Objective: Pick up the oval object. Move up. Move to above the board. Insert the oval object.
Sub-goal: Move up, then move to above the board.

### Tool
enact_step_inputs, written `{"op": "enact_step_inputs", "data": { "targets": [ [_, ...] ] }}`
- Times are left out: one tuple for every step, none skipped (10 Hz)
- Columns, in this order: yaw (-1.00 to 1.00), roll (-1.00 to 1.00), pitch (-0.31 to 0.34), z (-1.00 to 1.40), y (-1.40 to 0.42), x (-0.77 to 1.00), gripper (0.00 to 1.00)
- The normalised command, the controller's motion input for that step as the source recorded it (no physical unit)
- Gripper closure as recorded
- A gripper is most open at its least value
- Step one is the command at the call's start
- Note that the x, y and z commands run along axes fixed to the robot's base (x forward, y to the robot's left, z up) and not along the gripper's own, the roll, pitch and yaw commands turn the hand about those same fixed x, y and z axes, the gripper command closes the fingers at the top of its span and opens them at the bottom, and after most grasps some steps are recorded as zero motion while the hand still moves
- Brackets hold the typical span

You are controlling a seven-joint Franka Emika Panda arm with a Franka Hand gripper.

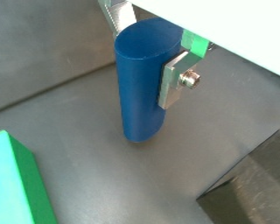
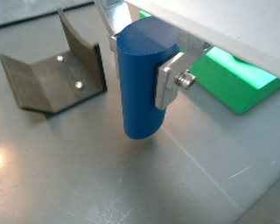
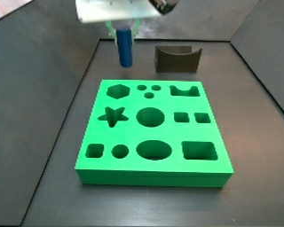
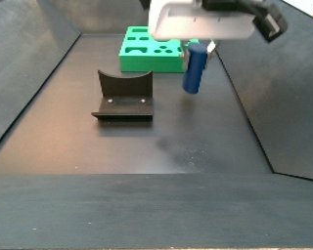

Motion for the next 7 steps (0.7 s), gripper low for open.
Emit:
{"op": "enact_step_inputs", "data": {
  "targets": [
    [0.03,-0.02,0.044,0.39,-0.03,-0.03,1.00],
    [0.03,-0.02,0.037,0.17,-0.02,-0.02,1.00],
    [0.10,-0.10,0.056,1.00,0.25,0.09,1.00],
    [0.09,-0.10,0.065,1.00,0.26,0.09,1.00],
    [0.05,-0.11,0.091,1.00,0.23,0.08,1.00],
    [0.02,-0.11,0.087,1.00,0.21,0.07,1.00],
    [0.00,-0.12,0.085,1.00,0.20,0.07,1.00]
  ]
}}
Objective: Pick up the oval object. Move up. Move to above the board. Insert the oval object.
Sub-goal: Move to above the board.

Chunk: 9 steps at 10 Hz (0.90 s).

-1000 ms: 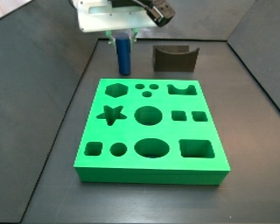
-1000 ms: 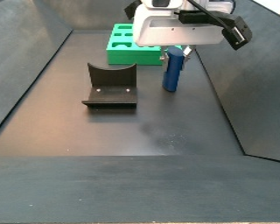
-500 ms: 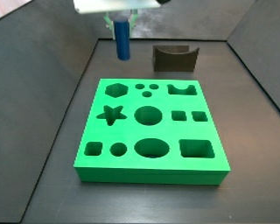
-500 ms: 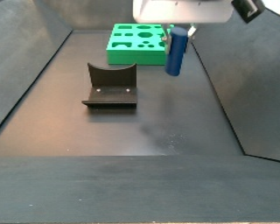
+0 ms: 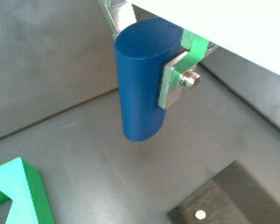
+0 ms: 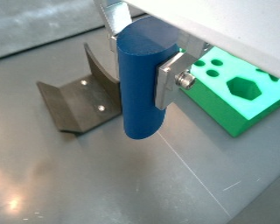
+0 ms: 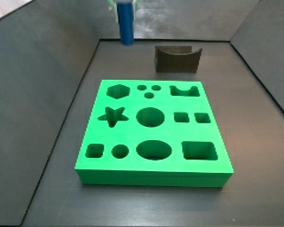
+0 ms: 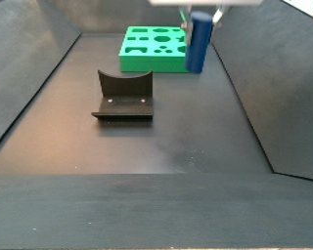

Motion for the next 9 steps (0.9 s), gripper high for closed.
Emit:
{"op": "enact_step_inputs", "data": {
  "targets": [
    [-0.02,-0.12,0.079,1.00,0.19,0.06,1.00],
    [-0.03,-0.13,0.072,1.00,0.17,0.06,1.00],
    [-0.03,-0.13,0.069,1.00,0.17,0.06,1.00],
    [-0.03,-0.13,0.070,1.00,0.14,0.05,1.00],
    [-0.03,-0.13,0.074,1.00,0.13,0.04,1.00],
    [-0.04,-0.13,0.073,0.80,0.08,0.03,1.00],
    [-0.03,-0.13,0.069,0.68,0.07,0.02,1.00],
    [-0.04,-0.13,0.065,0.46,0.04,0.01,1.00],
    [-0.04,-0.13,0.065,0.24,0.03,0.01,1.00]
  ]
}}
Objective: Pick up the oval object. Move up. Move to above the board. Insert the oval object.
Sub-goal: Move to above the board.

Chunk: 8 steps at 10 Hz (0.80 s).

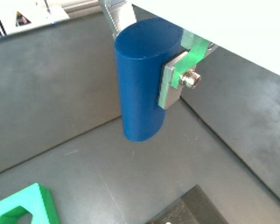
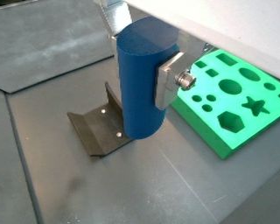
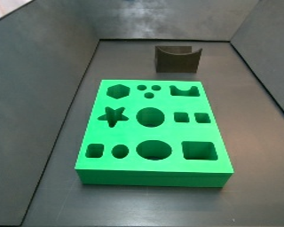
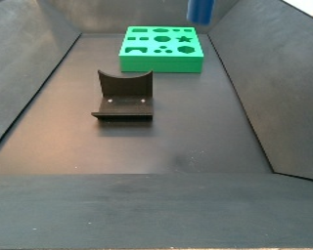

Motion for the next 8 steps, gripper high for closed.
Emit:
{"op": "enact_step_inputs", "data": {
  "targets": [
    [-1.00,0.06,0.355,0.28,-1.00,0.14,1.00],
    [-0.99,0.08,0.368,0.26,-1.00,0.15,1.00],
    [-0.69,0.10,0.326,0.28,-1.00,0.15,1.00],
    [-0.36,0.03,0.230,0.27,-1.00,0.17,1.00],
    [-0.21,0.01,0.183,0.27,-1.00,0.17,1.00],
    [-0.09,0.00,0.159,0.28,-1.00,0.18,1.00],
    [-0.04,-0.01,0.140,0.28,-1.00,0.19,1.00],
    [-0.01,-0.01,0.131,0.28,-1.00,0.20,1.00]
  ]
}}
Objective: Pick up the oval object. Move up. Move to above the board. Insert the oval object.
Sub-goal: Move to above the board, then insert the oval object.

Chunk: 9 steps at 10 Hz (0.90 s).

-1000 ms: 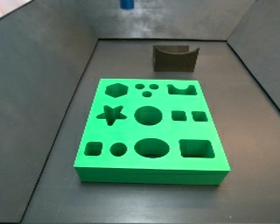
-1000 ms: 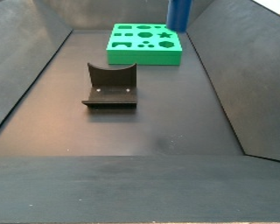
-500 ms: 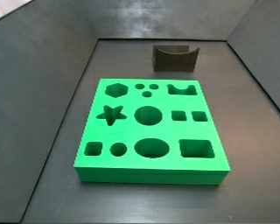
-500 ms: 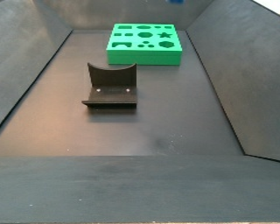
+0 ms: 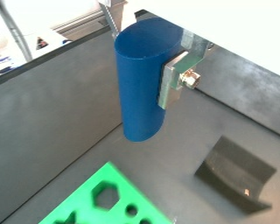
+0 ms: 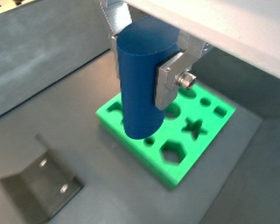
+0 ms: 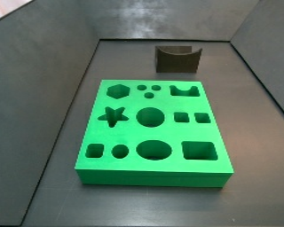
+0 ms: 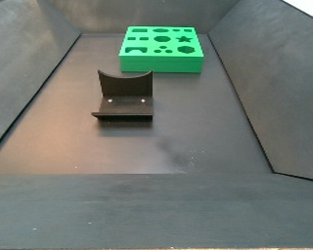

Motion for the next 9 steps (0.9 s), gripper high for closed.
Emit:
{"op": "enact_step_inputs", "data": {
  "targets": [
    [-0.01,0.00,0.131,0.28,-1.00,0.22,1.00],
    [0.00,0.00,0.130,0.28,-1.00,0.24,1.00],
    [0.01,0.00,0.128,0.27,-0.94,0.25,1.00],
    [0.01,0.01,0.127,0.17,-0.58,0.18,1.00],
    [0.01,0.02,0.112,0.11,-0.35,0.14,1.00],
    [0.01,0.03,0.089,0.06,-0.18,0.09,1.00],
    [0.00,0.00,0.000,-0.01,-0.05,0.00,1.00],
    [0.00,0.00,-0.039,-0.01,0.00,-0.08,1.00],
    [-0.14,-0.01,-0.020,-0.14,-0.07,-0.01,1.00]
  ]
}}
